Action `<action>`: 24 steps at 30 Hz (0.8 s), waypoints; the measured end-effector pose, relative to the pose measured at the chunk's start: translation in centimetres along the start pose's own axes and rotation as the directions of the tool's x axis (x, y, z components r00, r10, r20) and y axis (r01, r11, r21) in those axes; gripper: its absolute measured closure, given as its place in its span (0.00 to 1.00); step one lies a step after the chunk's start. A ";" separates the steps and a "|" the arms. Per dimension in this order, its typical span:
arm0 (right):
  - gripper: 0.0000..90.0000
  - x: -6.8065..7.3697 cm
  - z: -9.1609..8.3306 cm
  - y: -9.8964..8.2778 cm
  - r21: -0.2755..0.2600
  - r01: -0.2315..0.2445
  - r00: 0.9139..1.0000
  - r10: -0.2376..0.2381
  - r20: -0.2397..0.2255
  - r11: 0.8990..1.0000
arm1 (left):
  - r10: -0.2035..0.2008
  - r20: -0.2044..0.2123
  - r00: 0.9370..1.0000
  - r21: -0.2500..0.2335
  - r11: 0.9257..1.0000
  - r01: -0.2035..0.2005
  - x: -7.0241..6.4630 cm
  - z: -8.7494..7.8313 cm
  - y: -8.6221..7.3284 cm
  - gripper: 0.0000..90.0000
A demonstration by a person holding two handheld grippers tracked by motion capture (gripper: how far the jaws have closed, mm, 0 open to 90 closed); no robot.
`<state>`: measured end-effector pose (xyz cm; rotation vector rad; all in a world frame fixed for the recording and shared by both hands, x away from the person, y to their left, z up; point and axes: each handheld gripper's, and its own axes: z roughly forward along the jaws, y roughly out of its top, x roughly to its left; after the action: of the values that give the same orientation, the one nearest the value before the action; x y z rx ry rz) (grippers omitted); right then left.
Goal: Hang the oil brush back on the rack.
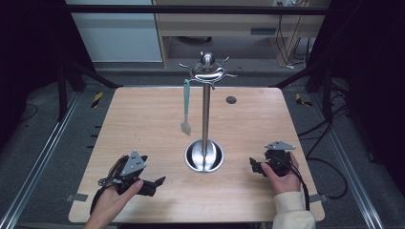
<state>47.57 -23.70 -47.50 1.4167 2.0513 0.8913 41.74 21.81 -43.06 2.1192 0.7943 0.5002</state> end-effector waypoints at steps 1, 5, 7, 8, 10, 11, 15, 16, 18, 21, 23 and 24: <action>0.09 0.0 0.0 0.0 0.000 0.000 1.000 0.000 0.000 1.000 | 0.001 -0.006 1.000 0.006 1.000 -0.001 0.1 0.1 -0.2 0.05; 0.09 0.0 0.0 0.0 0.000 -0.001 1.000 0.001 -0.003 1.000 | -0.015 -0.016 1.000 0.022 1.000 0.015 0.7 0.3 -1.1 0.05; 0.09 0.1 0.0 0.0 0.000 -0.001 1.000 0.001 -0.003 1.000 | -0.023 -0.017 1.000 0.031 0.999 0.024 1.0 0.4 -1.5 0.05; 0.09 0.1 0.0 0.0 -0.001 0.003 1.000 -0.003 0.000 1.000 | -0.031 -0.018 0.999 0.032 0.999 0.032 1.1 0.5 -1.7 0.05; 0.09 0.1 0.0 0.0 -0.001 0.003 1.000 -0.003 -0.001 1.000 | -0.035 -0.027 0.999 0.043 0.998 0.036 1.5 0.6 -2.1 0.05; 0.09 0.1 0.0 0.0 -0.001 0.003 1.000 -0.003 -0.001 1.000 | -0.037 -0.031 0.999 0.047 0.998 0.039 1.7 0.7 -2.3 0.05; 0.09 0.1 0.1 0.0 -0.001 0.003 1.000 -0.003 -0.002 1.000 | -0.051 -0.062 0.997 0.059 0.997 0.054 2.5 0.8 -3.1 0.05; 0.09 0.1 0.1 0.0 0.000 0.004 1.000 -0.004 -0.002 1.000 | -0.052 -0.068 0.996 0.060 0.997 0.056 2.7 0.8 -3.2 0.05; 0.09 0.1 0.1 0.0 0.002 0.005 1.000 -0.005 -0.001 1.000 | -0.059 -0.081 0.995 0.066 0.996 0.065 3.2 0.9 -3.6 0.05; 0.09 0.1 0.1 0.0 0.001 0.004 1.000 -0.004 0.000 1.000 | -0.073 -0.101 0.992 0.070 0.994 0.080 3.8 0.9 -4.2 0.05; 0.09 0.1 0.1 0.0 0.002 0.005 1.000 -0.005 0.000 1.000 | -0.085 -0.119 0.989 0.066 0.993 0.093 4.2 0.8 -4.5 0.05; 0.09 0.1 0.1 0.0 0.002 0.005 1.000 -0.005 0.000 1.000 | -0.090 -0.125 0.988 0.066 0.993 0.099 4.4 0.8 -4.6 0.05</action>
<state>47.57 -23.59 -47.58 1.4119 2.0555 0.8873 43.70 26.67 -46.86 2.1209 0.9905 0.5622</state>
